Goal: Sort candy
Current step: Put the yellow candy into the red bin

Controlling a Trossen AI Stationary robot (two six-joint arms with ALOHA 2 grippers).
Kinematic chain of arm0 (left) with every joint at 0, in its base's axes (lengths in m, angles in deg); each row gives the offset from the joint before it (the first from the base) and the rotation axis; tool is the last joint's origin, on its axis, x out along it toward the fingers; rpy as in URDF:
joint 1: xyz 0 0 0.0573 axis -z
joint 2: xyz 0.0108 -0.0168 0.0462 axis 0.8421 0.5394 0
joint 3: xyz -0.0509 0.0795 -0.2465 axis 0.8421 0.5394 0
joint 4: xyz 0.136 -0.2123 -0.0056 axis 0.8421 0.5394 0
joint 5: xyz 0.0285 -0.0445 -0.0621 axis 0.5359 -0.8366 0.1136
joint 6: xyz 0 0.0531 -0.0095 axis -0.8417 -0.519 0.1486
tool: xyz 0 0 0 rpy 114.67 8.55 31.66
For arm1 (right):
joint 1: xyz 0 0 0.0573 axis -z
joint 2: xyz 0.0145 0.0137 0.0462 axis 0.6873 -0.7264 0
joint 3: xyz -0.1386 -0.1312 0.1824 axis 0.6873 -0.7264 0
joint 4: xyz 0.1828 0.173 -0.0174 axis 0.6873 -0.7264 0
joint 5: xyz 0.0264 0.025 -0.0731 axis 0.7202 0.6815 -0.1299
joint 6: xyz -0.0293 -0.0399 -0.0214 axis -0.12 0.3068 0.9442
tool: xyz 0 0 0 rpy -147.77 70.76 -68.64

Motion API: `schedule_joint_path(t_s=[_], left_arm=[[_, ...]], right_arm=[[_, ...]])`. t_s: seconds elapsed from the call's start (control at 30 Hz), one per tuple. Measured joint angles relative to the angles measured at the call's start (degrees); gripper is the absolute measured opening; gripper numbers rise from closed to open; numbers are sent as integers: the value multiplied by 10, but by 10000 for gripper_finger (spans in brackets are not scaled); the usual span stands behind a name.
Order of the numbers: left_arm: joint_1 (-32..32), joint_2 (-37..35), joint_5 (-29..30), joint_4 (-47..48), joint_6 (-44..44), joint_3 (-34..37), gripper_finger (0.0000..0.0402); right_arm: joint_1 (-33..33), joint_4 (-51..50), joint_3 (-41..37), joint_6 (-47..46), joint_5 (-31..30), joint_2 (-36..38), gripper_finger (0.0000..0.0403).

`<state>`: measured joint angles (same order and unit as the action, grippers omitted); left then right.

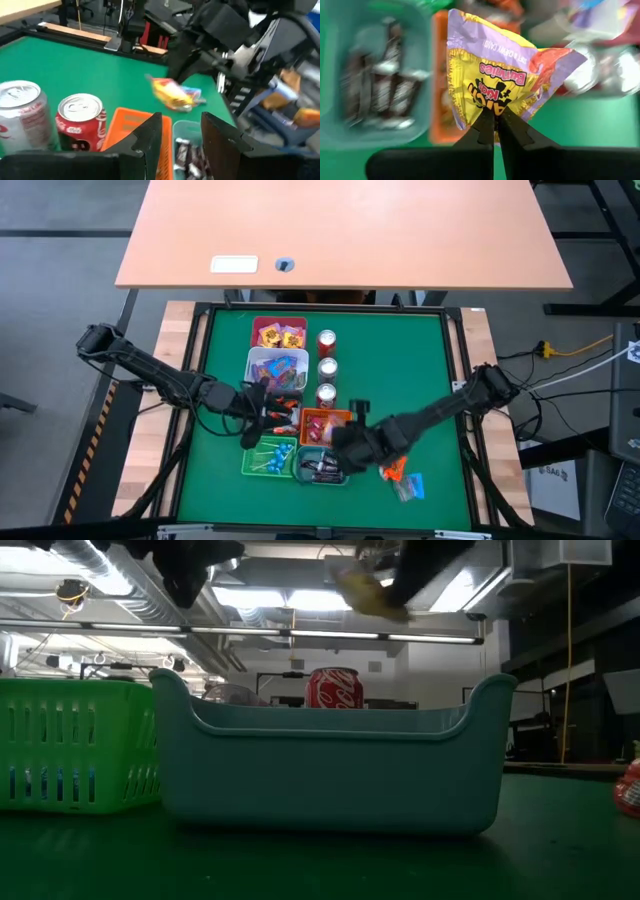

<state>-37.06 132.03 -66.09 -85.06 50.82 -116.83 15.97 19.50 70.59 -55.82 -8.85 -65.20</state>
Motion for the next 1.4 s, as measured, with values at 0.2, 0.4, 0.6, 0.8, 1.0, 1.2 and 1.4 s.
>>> schedule_joint_path(t_s=[0.2, 0.4, 0.6, 0.8, 1.0, 1.2, 1.4], left_arm=[[0, 0, 7, -5, 53, 0, 126], [0, 0, 65, -6, 59, 0, 126], [0, 0, 132, -6, 58, 0, 126], [-5, 0, 153, -7, 58, 0, 126], [-17, 0, 154, -8, 58, 0, 126], [-25, 0, 154, -6, 23, 0, 111], [-27, 0, 153, -5, -3, 0, 44]], right_arm=[[63, 67, 2, 89, -29, 0, 3], [103, 164, 2, 151, -30, 0, 3], [122, 211, 2, 157, -29, -1, 3], [126, 253, 2, 157, -30, -1, 4], [126, 277, 2, 157, -30, -1, 4], [126, 279, 2, 157, -26, -1, 4], [126, 279, 2, 157, -23, -1, 4]])
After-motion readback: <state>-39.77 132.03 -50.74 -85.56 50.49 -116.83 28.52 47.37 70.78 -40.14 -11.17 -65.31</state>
